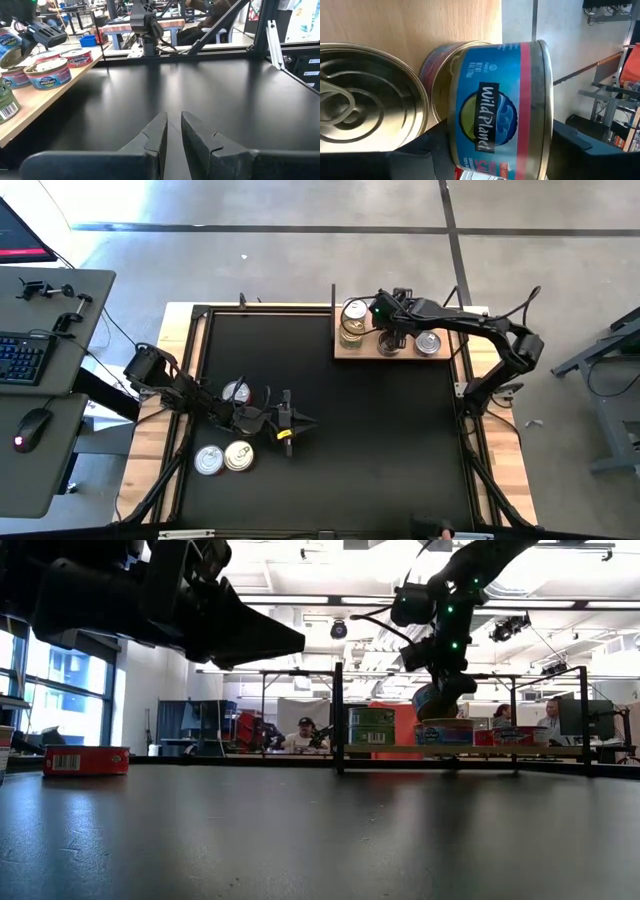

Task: Stack canned seafood by type on shelf
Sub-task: Stack the blue-pink tuna can on top of the other blue-pink tuna can on the shelf

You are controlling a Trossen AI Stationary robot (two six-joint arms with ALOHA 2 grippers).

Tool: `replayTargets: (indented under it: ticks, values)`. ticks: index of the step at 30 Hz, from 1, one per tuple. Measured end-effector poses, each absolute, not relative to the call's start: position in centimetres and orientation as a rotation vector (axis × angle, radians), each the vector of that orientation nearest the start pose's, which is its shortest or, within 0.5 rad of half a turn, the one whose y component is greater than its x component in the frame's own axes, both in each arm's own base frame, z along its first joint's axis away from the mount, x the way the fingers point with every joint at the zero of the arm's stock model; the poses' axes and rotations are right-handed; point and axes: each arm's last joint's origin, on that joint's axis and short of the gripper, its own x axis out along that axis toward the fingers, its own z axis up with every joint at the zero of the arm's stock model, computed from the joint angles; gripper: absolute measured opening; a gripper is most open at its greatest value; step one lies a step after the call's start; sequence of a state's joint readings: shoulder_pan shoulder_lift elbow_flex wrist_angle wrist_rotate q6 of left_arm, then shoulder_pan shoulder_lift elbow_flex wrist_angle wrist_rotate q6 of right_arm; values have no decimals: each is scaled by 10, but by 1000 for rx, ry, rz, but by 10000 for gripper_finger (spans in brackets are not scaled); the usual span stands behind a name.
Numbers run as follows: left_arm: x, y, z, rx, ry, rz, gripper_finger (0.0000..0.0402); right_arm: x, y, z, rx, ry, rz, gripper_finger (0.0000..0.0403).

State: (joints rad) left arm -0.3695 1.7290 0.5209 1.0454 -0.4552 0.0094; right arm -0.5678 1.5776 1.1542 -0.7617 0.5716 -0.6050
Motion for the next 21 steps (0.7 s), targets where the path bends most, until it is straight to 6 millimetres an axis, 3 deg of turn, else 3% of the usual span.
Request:
replayTargets:
  ticks: [21]
  values:
    - [279,-104,141,63,148,55,49,243,-173,234,-373,1529,-584,254]
